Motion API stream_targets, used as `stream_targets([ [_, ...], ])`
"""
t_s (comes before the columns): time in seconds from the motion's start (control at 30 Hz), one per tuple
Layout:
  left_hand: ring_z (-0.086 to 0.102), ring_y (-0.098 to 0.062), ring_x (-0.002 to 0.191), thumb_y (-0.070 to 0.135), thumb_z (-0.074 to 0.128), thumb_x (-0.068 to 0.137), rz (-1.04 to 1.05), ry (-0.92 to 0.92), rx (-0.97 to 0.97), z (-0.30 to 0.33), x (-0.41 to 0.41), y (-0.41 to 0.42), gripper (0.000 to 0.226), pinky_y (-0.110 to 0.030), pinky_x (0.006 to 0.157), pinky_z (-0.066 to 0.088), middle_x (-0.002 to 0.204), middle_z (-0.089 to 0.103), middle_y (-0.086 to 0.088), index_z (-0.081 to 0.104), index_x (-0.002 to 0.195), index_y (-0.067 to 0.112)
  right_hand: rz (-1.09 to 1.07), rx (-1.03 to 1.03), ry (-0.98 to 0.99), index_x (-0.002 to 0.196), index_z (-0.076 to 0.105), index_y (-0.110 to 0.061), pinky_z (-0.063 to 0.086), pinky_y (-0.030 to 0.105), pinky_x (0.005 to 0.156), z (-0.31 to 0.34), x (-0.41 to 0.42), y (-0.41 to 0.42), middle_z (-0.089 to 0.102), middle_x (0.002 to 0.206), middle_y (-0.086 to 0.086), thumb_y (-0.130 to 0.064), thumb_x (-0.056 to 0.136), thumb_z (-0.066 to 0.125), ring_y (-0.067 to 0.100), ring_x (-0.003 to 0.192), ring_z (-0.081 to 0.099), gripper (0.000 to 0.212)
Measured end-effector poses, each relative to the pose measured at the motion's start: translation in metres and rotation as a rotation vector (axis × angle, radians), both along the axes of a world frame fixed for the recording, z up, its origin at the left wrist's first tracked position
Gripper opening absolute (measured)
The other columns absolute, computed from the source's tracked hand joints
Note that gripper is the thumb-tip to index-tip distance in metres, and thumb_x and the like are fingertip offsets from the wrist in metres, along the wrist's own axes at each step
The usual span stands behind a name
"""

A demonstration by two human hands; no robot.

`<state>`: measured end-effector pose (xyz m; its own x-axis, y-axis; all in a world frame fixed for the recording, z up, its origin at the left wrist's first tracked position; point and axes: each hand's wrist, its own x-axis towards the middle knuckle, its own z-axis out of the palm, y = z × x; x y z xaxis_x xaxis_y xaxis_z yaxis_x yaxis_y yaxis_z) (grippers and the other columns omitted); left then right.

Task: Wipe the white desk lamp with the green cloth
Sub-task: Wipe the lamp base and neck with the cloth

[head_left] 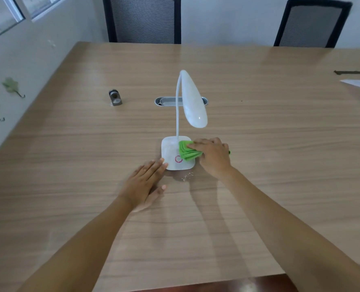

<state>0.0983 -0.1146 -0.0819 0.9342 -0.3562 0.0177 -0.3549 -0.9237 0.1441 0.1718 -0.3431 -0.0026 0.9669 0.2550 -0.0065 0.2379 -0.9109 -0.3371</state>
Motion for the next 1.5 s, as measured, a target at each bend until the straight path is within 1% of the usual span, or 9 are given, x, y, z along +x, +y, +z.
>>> stream_targets([
  [0.27, 0.022, -0.019, 0.144, 0.063, 0.001, 0.088, 0.006, -0.008, -0.002, -0.002, 0.000, 0.000, 0.074, -0.038, 0.116, 0.024, 0.157, 0.022, 0.002, 0.016, 0.149, 0.023, 0.168, -0.112, 0.031, 0.128, 0.049, -0.043, 0.029, 0.039, 0.097, -0.025, -0.038, -0.011, 0.040, 0.146, -0.018, 0.000, 0.079, 0.046, 0.025, 0.126, 0.035, 0.066],
  [0.47, 0.025, -0.020, 0.143, 0.062, 0.004, 0.089, 0.008, 0.001, 0.016, -0.002, 0.000, 0.000, 0.073, -0.035, 0.112, 0.018, 0.156, 0.025, 0.001, 0.020, 0.148, 0.021, 0.091, 0.043, -0.071, 0.119, 0.060, -0.039, 0.028, 0.035, 0.089, -0.014, -0.031, -0.022, 0.054, 0.136, -0.015, -0.005, 0.071, 0.036, 0.027, 0.118, 0.044, 0.063],
  [0.6, 0.026, -0.020, 0.142, 0.063, 0.005, 0.089, 0.016, -0.003, 0.007, -0.001, 0.000, -0.001, 0.074, -0.034, 0.112, 0.018, 0.155, 0.026, 0.000, 0.021, 0.148, 0.021, 0.031, 0.045, 0.025, 0.123, 0.057, -0.039, 0.028, 0.037, 0.095, -0.014, -0.011, 0.001, 0.049, 0.141, -0.015, -0.003, 0.082, 0.043, 0.023, 0.122, 0.038, 0.056],
  [0.83, 0.023, -0.019, 0.143, 0.064, 0.007, 0.088, 0.014, 0.002, -0.022, -0.002, 0.000, 0.001, 0.073, -0.040, 0.114, 0.030, 0.156, 0.023, 0.001, 0.016, 0.148, 0.024, 0.179, -0.053, 0.013, 0.124, 0.054, -0.040, 0.030, 0.038, 0.094, -0.025, -0.046, -0.028, 0.048, 0.141, -0.018, 0.002, 0.076, 0.046, 0.025, 0.122, 0.040, 0.064],
  [1.03, 0.021, -0.018, 0.144, 0.064, 0.006, 0.088, 0.012, 0.002, -0.017, -0.002, 0.000, 0.000, 0.073, -0.033, 0.115, 0.018, 0.157, 0.020, 0.004, 0.014, 0.149, 0.025, -0.245, 0.152, -0.060, 0.124, 0.055, -0.023, 0.042, 0.041, 0.087, 0.008, -0.001, -0.006, 0.057, 0.125, 0.005, -0.004, 0.080, 0.043, 0.034, 0.111, 0.049, 0.049],
  [1.13, 0.022, -0.017, 0.144, 0.064, 0.006, 0.088, 0.011, 0.006, -0.020, -0.002, 0.000, 0.000, 0.073, -0.033, 0.114, 0.016, 0.157, 0.021, 0.004, 0.014, 0.149, 0.025, -0.329, 0.442, 0.055, 0.099, 0.055, -0.007, 0.044, 0.038, 0.072, 0.021, 0.018, 0.022, 0.059, 0.100, 0.016, -0.003, 0.080, 0.041, 0.033, 0.091, 0.054, 0.024],
  [1.23, 0.019, -0.015, 0.144, 0.065, 0.003, 0.087, 0.020, 0.007, -0.021, -0.004, 0.000, 0.000, 0.074, -0.035, 0.115, 0.019, 0.157, 0.017, 0.006, 0.010, 0.149, 0.027, -0.378, 0.637, 0.149, 0.085, 0.056, -0.004, 0.042, 0.034, 0.069, 0.028, 0.027, 0.038, 0.057, 0.085, 0.014, -0.002, 0.082, 0.044, 0.029, 0.079, 0.051, 0.013],
  [1.33, 0.022, -0.016, 0.144, 0.064, 0.005, 0.088, 0.016, 0.003, -0.012, -0.004, 0.000, 0.000, 0.073, -0.034, 0.114, 0.018, 0.157, 0.020, 0.005, 0.013, 0.149, 0.025, -0.394, 0.608, 0.257, 0.066, 0.054, -0.010, 0.036, 0.027, 0.065, 0.016, 0.035, 0.035, 0.054, 0.076, 0.011, -0.002, 0.079, 0.050, 0.023, 0.074, 0.049, 0.016],
  [1.5, 0.025, -0.019, 0.143, 0.063, 0.006, 0.089, 0.011, 0.002, -0.017, -0.003, 0.000, 0.000, 0.073, -0.032, 0.113, 0.015, 0.156, 0.024, 0.002, 0.017, 0.148, 0.023, -0.496, 0.454, 0.282, 0.068, 0.061, -0.009, 0.033, 0.027, 0.050, 0.000, 0.041, 0.006, 0.048, 0.054, 0.004, -0.002, 0.077, 0.053, 0.023, 0.070, 0.050, 0.014],
])
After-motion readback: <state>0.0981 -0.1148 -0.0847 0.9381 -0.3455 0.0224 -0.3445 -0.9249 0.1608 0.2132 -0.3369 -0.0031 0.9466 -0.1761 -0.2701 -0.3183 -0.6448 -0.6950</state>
